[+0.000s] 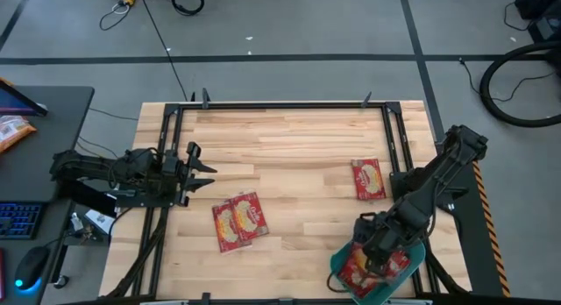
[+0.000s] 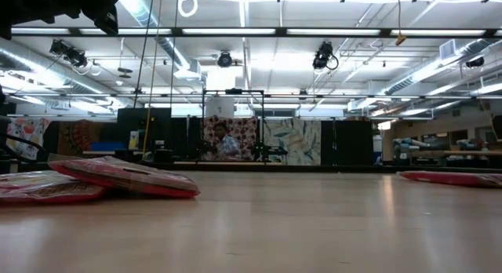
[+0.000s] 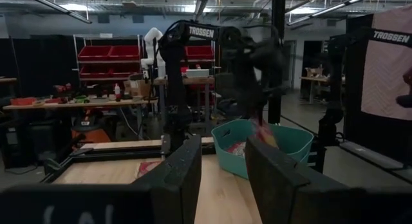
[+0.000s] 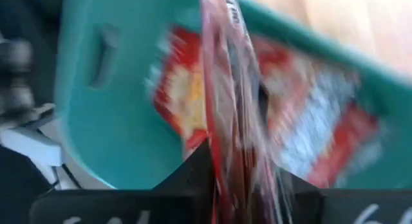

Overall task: Sort popcorn bags into baskets
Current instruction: Put the red popcorn into the green bin

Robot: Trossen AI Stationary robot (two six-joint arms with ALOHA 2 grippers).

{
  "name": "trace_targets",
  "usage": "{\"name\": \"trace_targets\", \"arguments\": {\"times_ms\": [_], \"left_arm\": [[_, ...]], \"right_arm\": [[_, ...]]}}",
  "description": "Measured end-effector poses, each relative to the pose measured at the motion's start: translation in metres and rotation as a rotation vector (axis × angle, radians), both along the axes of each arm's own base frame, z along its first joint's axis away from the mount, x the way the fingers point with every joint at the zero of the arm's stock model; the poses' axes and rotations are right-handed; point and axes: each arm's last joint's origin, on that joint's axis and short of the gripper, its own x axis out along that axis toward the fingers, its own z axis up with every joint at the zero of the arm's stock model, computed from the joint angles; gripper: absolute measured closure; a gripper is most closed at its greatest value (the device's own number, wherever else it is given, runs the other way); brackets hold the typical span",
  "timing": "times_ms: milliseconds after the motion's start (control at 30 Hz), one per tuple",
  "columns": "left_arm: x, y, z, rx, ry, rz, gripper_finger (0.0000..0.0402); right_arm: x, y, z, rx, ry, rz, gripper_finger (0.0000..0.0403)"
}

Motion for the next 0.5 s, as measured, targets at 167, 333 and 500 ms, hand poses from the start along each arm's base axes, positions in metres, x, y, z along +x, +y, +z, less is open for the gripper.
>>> {"name": "trace_targets", "arguments": {"times_ms": [167, 333, 500], "left_arm": [[0.000, 0.000, 0.000, 0.000, 0.000, 0.000, 0.0276], [0.000, 0.000, 0.000, 0.002, -0.001, 0.000, 0.0276], [0.000, 0.000, 0.000, 0.002, 0.000, 0.000, 0.0276]], "right_arm": [[-0.014, -0.006, -0.014, 0.029, 0.292, -0.111, 0.0324], [-0.020, -0.008, -0.010, 0.092, 0.485, -0.168, 0.0315], [-0.017, -0.008, -0.003, 0.087, 0.428, -0.187, 0.0315]]}}
